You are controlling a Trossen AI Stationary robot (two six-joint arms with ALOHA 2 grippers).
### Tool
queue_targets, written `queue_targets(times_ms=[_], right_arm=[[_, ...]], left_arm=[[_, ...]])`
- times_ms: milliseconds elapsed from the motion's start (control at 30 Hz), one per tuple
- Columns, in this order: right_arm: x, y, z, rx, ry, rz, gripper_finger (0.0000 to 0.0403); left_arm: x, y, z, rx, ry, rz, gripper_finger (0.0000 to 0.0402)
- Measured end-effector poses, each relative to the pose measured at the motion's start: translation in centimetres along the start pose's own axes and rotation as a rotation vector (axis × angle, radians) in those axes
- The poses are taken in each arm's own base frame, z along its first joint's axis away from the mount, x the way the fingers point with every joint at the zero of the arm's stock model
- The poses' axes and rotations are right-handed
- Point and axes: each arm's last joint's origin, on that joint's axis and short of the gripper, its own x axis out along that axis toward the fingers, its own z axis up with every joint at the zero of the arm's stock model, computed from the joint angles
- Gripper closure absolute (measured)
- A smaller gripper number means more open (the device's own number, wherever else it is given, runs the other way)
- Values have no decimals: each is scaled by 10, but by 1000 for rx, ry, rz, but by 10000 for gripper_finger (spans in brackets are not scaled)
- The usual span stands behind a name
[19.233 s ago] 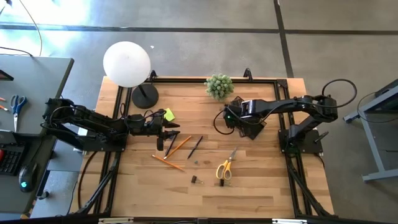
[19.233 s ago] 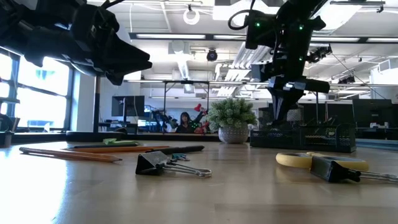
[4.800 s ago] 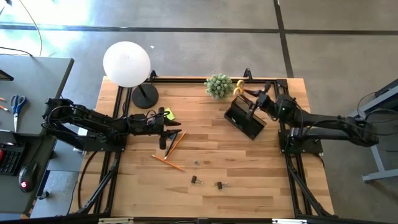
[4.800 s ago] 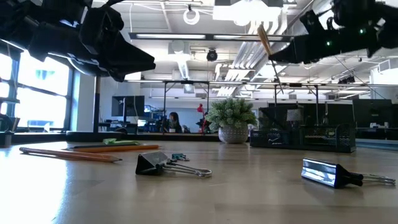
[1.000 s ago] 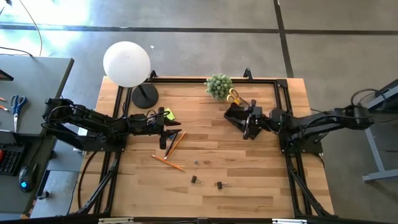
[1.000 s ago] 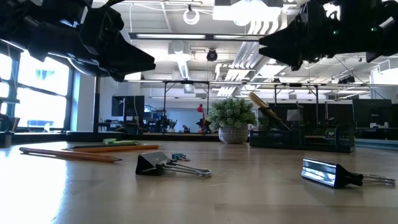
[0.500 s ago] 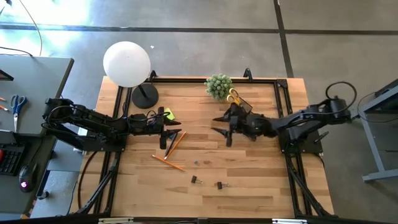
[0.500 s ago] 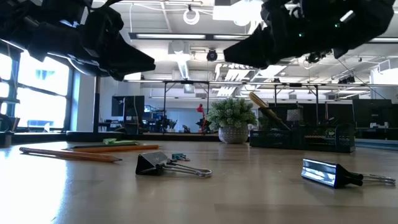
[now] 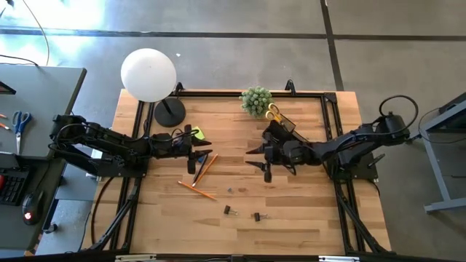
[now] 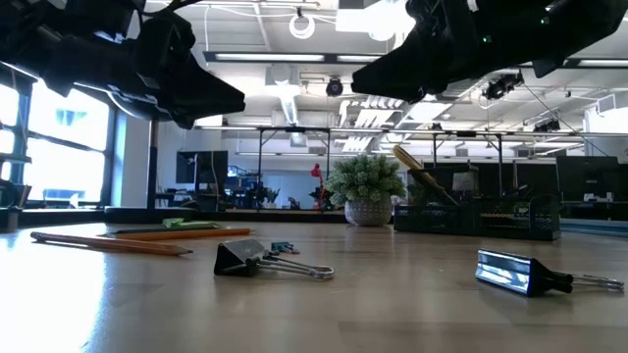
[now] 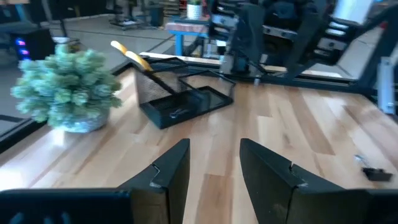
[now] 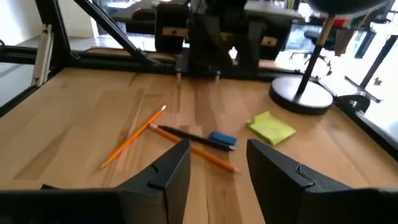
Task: Pick and place office supplies into organizer
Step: Put the bottom orange pencil into the desk organizer
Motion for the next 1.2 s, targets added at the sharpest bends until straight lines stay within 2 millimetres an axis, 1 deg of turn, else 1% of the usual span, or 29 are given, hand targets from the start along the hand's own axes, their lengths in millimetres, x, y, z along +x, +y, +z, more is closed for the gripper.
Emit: queue_targets(times_ms=[167, 267, 433, 533, 633, 733, 833, 1033, 1200], right_arm=[[0, -1, -2, 5, 22, -17, 252], [0, -1, -2, 19, 22, -26, 252], [0, -1, -2, 36, 22, -26, 252], [0, -1, -3, 41, 35, -26, 251], [0, -1, -6, 36, 58, -25, 252], [0, -1, -6, 36, 61, -25, 251], [0, -1, -6, 36, 60, -32, 252], [0, -1, -6, 38, 61, -45, 252], [0, -3, -6, 14, 60, -54, 254]], left_arm=[[0, 2, -1, 2, 4, 65, 273], [4, 1, 1, 9, 73, 72, 273], [13, -2, 14, 12, 262, 102, 273], [16, -4, 27, 26, 318, 107, 273], [17, -5, 32, 22, 354, 84, 273], [16, -6, 30, -3, 382, 52, 273], [15, -5, 26, -15, 430, 55, 273], [11, -2, 20, -25, 486, 135, 273], [8, -1, 15, -75, 542, 169, 273]])
